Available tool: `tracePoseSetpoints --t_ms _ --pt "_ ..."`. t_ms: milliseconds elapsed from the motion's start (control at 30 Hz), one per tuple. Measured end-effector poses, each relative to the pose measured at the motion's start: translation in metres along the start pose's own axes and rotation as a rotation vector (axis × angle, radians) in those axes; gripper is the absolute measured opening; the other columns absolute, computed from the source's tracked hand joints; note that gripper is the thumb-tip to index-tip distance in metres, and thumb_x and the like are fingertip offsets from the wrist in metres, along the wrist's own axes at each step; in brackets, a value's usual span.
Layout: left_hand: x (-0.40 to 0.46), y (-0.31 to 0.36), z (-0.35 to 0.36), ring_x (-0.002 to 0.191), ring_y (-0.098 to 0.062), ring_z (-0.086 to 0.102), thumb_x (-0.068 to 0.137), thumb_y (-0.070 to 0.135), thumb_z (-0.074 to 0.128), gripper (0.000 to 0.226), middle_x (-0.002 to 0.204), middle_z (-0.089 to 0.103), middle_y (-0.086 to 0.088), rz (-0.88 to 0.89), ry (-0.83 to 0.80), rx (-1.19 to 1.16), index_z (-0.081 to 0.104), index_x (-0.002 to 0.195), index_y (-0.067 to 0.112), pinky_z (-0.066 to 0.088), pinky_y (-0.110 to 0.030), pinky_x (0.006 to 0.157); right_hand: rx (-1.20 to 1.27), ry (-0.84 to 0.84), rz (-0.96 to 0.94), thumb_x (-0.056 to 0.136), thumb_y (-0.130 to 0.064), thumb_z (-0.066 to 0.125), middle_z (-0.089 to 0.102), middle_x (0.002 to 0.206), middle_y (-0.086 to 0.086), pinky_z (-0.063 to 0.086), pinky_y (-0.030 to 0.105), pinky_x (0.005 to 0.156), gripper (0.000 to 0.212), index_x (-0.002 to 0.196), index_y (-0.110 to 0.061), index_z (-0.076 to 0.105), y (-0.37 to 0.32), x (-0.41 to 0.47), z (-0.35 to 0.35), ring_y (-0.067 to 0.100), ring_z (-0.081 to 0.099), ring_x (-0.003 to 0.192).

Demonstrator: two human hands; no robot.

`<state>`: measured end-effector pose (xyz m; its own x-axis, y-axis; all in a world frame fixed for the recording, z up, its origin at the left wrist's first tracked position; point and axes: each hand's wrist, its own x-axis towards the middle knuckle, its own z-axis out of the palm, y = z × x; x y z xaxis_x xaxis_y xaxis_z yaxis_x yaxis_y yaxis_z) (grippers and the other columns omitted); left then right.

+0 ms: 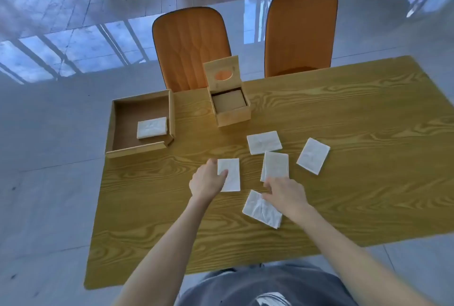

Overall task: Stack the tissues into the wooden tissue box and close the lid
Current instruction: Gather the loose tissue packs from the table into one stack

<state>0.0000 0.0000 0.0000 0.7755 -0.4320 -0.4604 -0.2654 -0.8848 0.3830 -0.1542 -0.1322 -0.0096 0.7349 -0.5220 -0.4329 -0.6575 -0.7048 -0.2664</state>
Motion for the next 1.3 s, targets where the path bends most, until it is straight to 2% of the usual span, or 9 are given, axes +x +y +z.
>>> tracePoseSetpoints --t_ms 267,533,633,733,867,967,1100,1200,1300 --pt "-0.001 0.0 0.04 0.128 -0.03 0.05 0.093 0.042 0.062 0.063 0.14 0.051 -0.009 -0.244 0.08 -0.166 0.041 0.146 0.015 0.049 -0.046 0.092 -0.104 0.022 0.038 0.088 -0.042 0.065 0.061 0.118 0.001 0.051 0.032 0.085 0.039 0.119 -0.018 0.061 -0.005 0.0 0.029 0.019 0.057 0.109" --pt "0.007 -0.001 0.041 0.119 -0.028 0.055 0.085 0.034 0.073 0.05 0.13 0.053 -0.008 -0.376 0.052 -0.317 0.055 0.128 0.016 0.052 -0.048 0.096 -0.077 0.043 0.039 0.087 -0.042 0.066 0.069 0.104 -0.006 0.042 0.034 0.085 0.024 0.105 -0.025 0.063 -0.003 0.001 0.03 0.016 0.064 0.101" --pt "0.006 -0.002 0.043 0.114 -0.028 0.058 0.084 0.033 0.074 0.045 0.125 0.053 -0.006 -0.394 0.052 -0.35 0.057 0.123 0.017 0.053 -0.048 0.093 0.058 -0.027 0.062 0.09 -0.034 0.064 0.071 0.107 -0.002 0.046 0.033 0.078 0.026 0.115 -0.025 0.063 0.0 0.001 0.028 0.019 0.067 0.099" --pt "0.004 -0.008 0.044 0.101 -0.023 0.064 0.085 0.031 0.072 0.035 0.114 0.066 -0.001 -0.379 0.06 -0.398 0.059 0.115 0.019 0.055 -0.043 0.085 0.288 -0.118 0.079 0.091 -0.032 0.063 0.071 0.098 -0.002 0.05 0.03 0.072 0.018 0.104 -0.021 0.071 0.008 0.006 0.02 0.019 0.065 0.092" --pt "0.0 -0.02 0.048 0.092 -0.019 0.065 0.088 0.035 0.069 0.031 0.106 0.073 0.002 -0.374 0.046 -0.502 0.067 0.114 0.018 0.053 -0.036 0.08 0.814 -0.127 0.137 0.091 -0.028 0.068 0.069 0.09 -0.01 0.049 0.019 0.068 0.007 0.097 -0.025 0.068 0.009 0.019 0.007 0.009 0.065 0.085" --pt "-0.001 -0.027 0.052 0.098 -0.021 0.069 0.091 0.035 0.066 0.031 0.107 0.075 0.0 -0.367 0.025 -0.574 0.072 0.114 0.016 0.055 -0.038 0.086 1.155 -0.165 0.246 0.092 -0.022 0.068 0.075 0.102 0.005 0.059 0.027 0.071 0.018 0.108 -0.014 0.069 -0.006 0.032 0.008 0.015 0.071 0.091" --pt "-0.001 -0.034 0.051 0.1 -0.02 0.07 0.095 0.028 0.061 0.028 0.107 0.077 -0.001 -0.346 -0.04 -0.667 0.074 0.116 0.014 0.055 -0.042 0.093 1.23 -0.185 0.297 0.092 -0.019 0.067 0.073 0.105 0.008 0.06 0.036 0.077 0.027 0.117 -0.008 0.065 -0.033 0.05 0.022 0.022 0.07 0.096" --pt "-0.002 -0.037 0.047 0.085 -0.013 0.068 0.097 0.027 0.056 0.027 0.1 0.077 0.001 -0.333 -0.11 -0.748 0.075 0.114 0.017 0.054 -0.032 0.074 1.211 -0.175 0.324 0.093 -0.019 0.067 0.072 0.106 0.006 0.058 0.031 0.072 0.029 0.119 -0.008 0.064 -0.047 0.06 0.034 0.02 0.069 0.096" --pt "-0.006 -0.036 0.042 0.071 -0.007 0.063 0.096 0.028 0.056 0.025 0.085 0.075 0.007 -0.325 -0.163 -0.808 0.076 0.106 0.019 0.046 -0.022 0.062 1.067 -0.116 0.336 0.092 -0.021 0.066 0.072 0.109 0.008 0.057 0.041 0.088 0.027 0.116 -0.007 0.067 -0.053 0.065 0.044 0.023 0.068 0.101"
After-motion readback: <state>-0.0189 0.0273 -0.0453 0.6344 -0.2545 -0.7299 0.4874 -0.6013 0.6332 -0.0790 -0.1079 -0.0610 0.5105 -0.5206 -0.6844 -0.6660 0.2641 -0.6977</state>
